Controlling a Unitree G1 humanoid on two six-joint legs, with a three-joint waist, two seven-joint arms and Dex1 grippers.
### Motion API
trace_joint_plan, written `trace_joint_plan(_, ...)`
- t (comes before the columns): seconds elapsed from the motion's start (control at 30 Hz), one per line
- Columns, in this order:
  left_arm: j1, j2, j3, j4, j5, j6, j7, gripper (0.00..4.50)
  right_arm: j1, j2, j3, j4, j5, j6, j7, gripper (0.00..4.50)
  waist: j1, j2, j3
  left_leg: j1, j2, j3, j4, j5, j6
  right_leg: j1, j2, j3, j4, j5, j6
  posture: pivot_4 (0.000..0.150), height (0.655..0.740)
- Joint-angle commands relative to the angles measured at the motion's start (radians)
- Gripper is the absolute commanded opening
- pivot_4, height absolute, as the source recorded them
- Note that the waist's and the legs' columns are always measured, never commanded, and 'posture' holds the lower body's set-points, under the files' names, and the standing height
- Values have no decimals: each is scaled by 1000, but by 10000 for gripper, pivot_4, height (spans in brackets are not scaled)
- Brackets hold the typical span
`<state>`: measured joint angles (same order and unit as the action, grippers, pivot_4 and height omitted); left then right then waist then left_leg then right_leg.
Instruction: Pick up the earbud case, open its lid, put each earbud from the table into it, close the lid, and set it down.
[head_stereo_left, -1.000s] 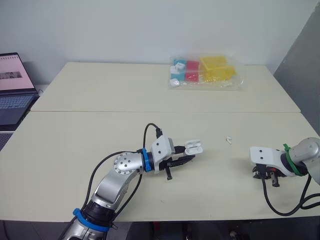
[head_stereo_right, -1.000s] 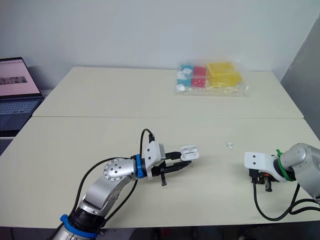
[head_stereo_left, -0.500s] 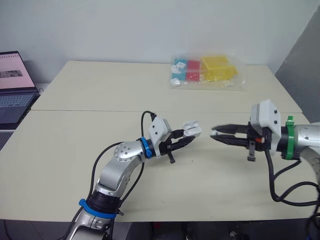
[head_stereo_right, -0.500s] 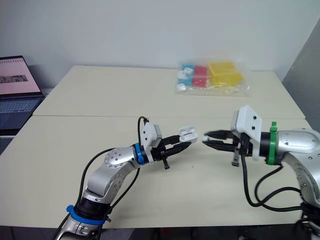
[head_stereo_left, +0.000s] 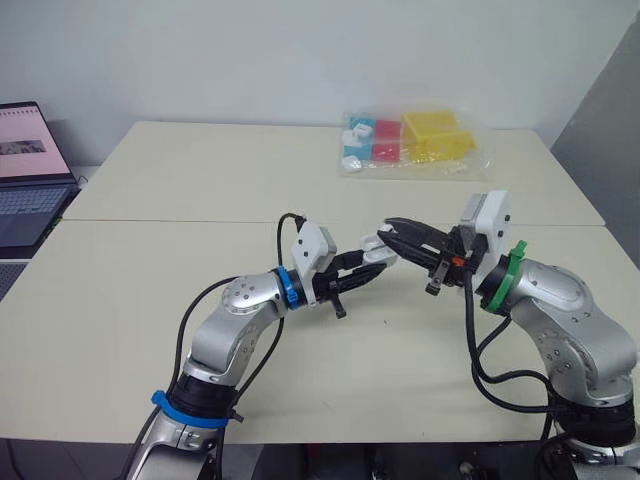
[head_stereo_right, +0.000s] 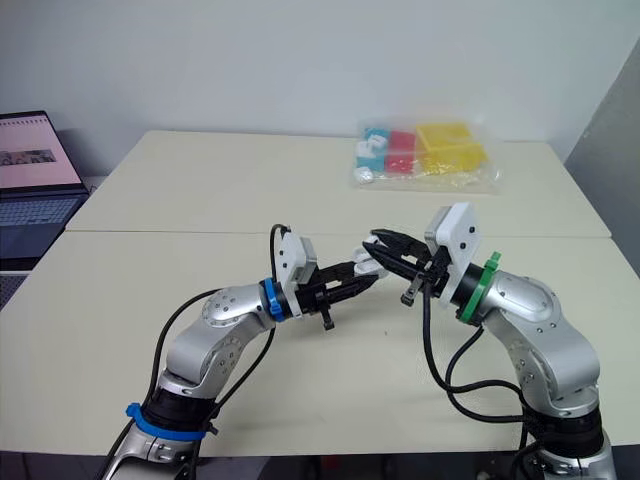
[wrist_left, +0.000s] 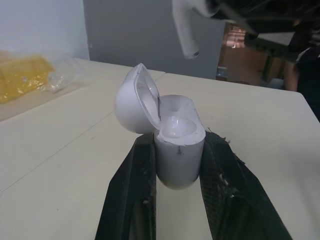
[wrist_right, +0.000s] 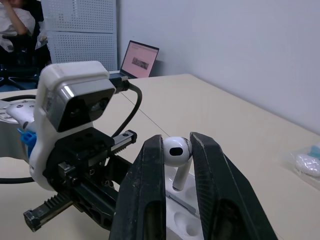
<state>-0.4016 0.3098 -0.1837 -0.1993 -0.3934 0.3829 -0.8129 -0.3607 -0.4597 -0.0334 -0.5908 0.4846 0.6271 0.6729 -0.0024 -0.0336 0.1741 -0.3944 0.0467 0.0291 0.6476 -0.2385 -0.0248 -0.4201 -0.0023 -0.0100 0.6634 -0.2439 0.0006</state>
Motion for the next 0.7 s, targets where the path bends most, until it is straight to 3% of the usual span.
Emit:
trace_joint_plan(0.03, -17, -1, 19, -50, -20, -3, 5, 7949, -3, -8, -1, -8, -3, -31, -15, 3897, 0, 0, 0, 0, 0, 0, 0, 0, 0, 0, 0, 0, 0, 0, 0, 1500, 7400)
trace_joint_plan(0.7, -13, 4, 22, -56, -23, 0, -1, 7949, 67, -30, 44, 86, -75, -186, 2, 3897, 0, 0, 0, 0, 0, 0, 0, 0, 0, 0, 0, 0, 0, 0, 0, 1500, 7400)
